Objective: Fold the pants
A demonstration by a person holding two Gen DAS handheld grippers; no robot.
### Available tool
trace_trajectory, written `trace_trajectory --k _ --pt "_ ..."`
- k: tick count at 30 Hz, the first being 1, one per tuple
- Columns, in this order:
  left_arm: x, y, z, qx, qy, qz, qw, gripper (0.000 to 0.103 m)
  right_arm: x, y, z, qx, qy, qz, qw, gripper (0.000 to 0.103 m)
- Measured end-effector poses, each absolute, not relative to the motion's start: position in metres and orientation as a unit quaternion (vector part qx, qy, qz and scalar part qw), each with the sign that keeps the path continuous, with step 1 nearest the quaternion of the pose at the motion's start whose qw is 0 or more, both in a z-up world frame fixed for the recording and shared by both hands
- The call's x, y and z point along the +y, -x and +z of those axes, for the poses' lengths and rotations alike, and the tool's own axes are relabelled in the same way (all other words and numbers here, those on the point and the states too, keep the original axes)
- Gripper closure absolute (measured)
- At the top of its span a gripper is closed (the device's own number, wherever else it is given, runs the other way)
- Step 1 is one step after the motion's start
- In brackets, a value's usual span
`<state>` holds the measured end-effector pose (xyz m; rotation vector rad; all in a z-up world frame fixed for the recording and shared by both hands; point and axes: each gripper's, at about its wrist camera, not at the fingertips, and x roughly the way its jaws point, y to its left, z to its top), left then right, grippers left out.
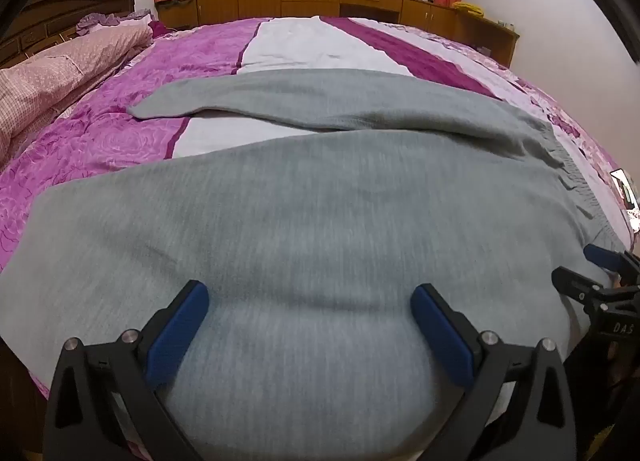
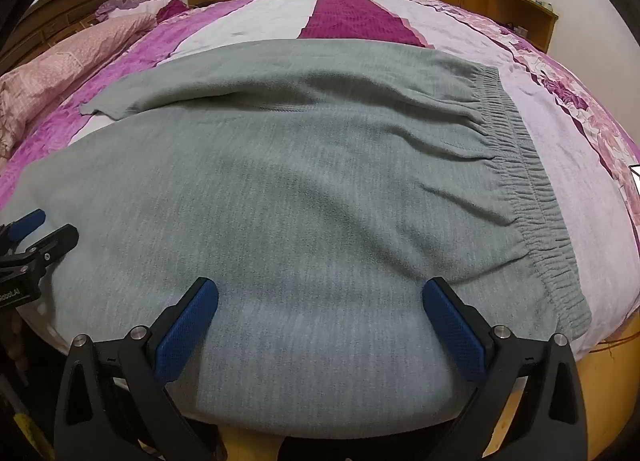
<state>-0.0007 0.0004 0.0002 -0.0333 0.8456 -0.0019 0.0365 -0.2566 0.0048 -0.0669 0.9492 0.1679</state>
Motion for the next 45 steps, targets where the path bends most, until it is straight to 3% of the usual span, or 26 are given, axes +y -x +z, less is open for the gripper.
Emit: trace_trajectory --k 45 --pt "0.0005 0.0011 0.0001 0.416 0.004 0.004 0.909 0.000 -0.2550 -0.0368 0.0047 0.458 0.030 0.080 0.885 0.003"
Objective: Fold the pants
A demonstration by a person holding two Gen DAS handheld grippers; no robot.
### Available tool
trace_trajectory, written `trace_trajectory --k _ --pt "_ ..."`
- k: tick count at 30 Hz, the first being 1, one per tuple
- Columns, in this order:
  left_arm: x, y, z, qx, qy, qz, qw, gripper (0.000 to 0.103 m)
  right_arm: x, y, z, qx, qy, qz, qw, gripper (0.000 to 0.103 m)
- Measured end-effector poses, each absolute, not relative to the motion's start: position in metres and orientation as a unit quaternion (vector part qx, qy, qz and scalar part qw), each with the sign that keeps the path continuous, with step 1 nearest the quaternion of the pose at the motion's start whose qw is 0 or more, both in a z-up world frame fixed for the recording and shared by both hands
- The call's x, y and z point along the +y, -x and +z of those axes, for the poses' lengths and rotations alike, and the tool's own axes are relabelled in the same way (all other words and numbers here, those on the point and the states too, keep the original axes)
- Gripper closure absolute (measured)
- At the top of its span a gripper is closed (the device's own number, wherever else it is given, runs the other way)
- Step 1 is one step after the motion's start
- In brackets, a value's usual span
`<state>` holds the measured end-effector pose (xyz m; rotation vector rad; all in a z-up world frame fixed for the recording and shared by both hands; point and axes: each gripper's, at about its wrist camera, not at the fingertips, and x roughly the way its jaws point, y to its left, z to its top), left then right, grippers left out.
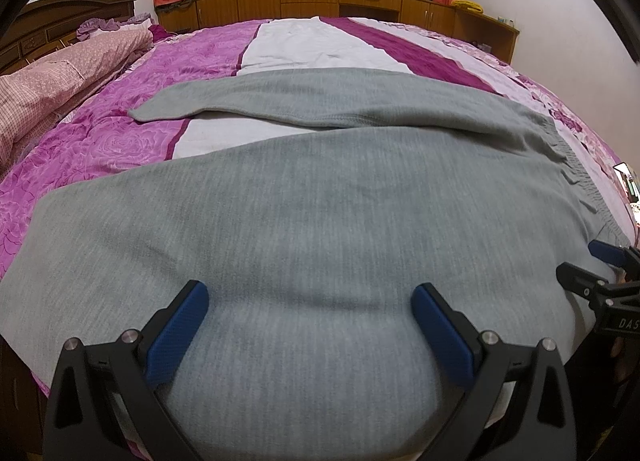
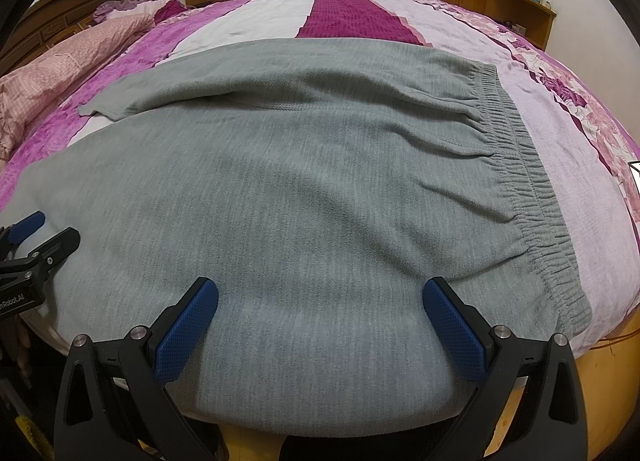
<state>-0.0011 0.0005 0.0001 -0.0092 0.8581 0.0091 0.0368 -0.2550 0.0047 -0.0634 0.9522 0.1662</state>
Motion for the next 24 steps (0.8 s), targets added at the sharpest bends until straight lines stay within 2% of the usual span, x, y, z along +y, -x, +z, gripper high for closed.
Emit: trace_trajectory --k 13,24 --pt "0.004 0.000 0.010 0.436 0.000 0.001 0.900 0.000 -0.258 -0.037 0.005 0.464 0.032 0.084 0.881 0.003" --pt "0.010 0.000 0.061 0.446 0.005 -0.019 0.895 0.001 -0.274 -0.038 0.034 0.470 0.007 0.114 0.875 0.005"
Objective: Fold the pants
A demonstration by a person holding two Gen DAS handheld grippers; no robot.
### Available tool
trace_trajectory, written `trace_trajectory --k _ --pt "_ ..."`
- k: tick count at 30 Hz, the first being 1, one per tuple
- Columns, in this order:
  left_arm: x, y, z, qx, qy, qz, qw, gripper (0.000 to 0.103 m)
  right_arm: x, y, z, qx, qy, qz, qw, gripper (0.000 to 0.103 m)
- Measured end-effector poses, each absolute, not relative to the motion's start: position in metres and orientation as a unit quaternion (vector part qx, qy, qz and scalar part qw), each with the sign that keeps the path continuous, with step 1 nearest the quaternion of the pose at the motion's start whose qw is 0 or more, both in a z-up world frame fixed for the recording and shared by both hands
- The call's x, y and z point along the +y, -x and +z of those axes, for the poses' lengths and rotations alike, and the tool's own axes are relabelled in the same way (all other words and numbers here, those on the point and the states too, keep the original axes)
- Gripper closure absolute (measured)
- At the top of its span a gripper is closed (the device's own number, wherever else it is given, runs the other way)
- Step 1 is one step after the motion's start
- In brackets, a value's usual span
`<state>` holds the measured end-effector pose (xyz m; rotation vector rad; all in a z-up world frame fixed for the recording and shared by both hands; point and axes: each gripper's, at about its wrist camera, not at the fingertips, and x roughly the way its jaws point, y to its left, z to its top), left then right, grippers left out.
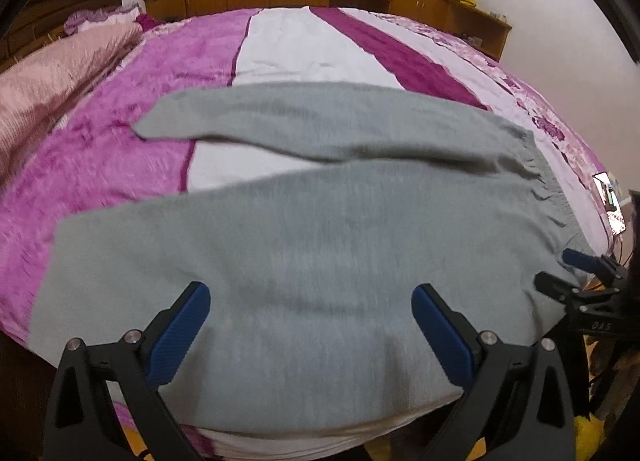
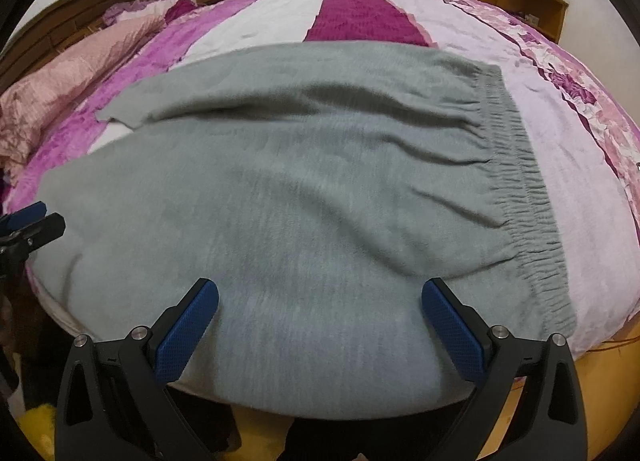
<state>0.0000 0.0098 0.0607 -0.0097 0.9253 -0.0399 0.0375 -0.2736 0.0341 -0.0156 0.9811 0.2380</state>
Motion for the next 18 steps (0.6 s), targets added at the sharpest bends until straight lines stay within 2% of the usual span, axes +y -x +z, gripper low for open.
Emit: trace_trajectory --k 18 --pt "0.007 0.000 0.191 0.371 -0.048 -0.029 0.927 0.001 -0.318 -0.025 0.160 0.375 0.031 0.094 0.922 0.005"
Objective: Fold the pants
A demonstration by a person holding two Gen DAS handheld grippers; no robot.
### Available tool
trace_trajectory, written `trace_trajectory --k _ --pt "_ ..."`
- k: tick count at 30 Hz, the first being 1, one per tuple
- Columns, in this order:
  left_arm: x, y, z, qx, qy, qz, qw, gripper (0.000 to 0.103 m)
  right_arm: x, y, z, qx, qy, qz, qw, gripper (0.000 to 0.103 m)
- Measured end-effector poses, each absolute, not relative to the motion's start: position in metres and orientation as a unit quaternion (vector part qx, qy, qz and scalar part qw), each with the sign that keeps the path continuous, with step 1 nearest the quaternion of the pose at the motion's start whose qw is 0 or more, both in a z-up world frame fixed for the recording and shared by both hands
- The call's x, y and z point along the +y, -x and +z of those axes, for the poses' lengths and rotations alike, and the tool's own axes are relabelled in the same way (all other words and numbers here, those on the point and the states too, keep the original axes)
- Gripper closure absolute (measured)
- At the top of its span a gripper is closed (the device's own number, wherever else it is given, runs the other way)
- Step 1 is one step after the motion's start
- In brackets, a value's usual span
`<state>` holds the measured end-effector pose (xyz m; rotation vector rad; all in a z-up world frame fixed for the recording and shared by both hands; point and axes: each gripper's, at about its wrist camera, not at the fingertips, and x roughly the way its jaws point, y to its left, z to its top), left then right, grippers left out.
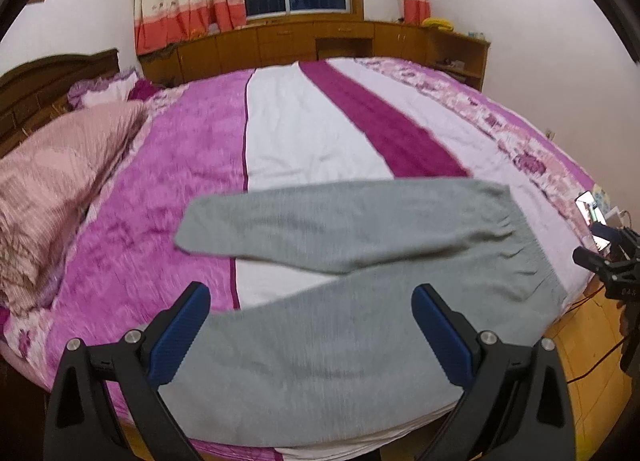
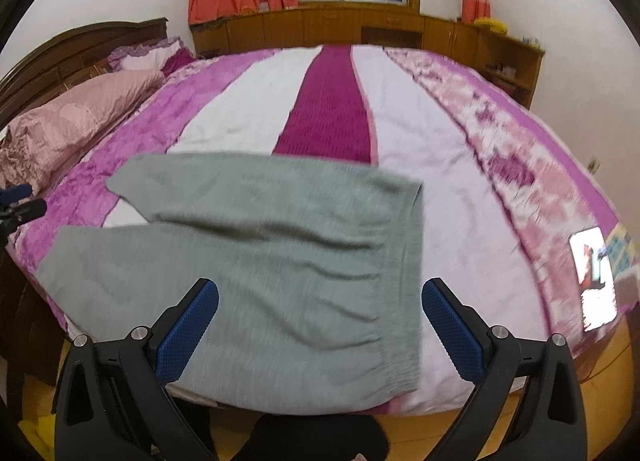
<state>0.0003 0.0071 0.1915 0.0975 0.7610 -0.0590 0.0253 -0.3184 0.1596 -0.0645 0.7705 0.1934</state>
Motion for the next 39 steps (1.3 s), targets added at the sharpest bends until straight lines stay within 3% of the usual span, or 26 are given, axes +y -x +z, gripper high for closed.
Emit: trace_trajectory --k 13,23,30,39 --pt "0.007 -0.025 0.264 0.371 -0.034 -0.050 0.927 0.001 -0.327 -0.039 0.236 0.353 0.040 0.110 0.928 0.005" --pt "-0.003 -0.103 0.275 0.385 -0.035 -0.055 0.921 0.001 -0.340 -0.101 0.259 0.353 0.055 0.115 0.927 0.005" --pt "-0.006 -0.174 0.257 0.406 -0.023 -0.049 0.912 0.001 -0.346 -0.161 0.241 0.374 0.056 0.118 0.918 0.005" --pt "-0.018 -0.258 0.180 0.466 -0.039 -0.055 0.882 0.001 -0.359 -0.237 0.170 0.435 0.039 0.114 0.892 0.005"
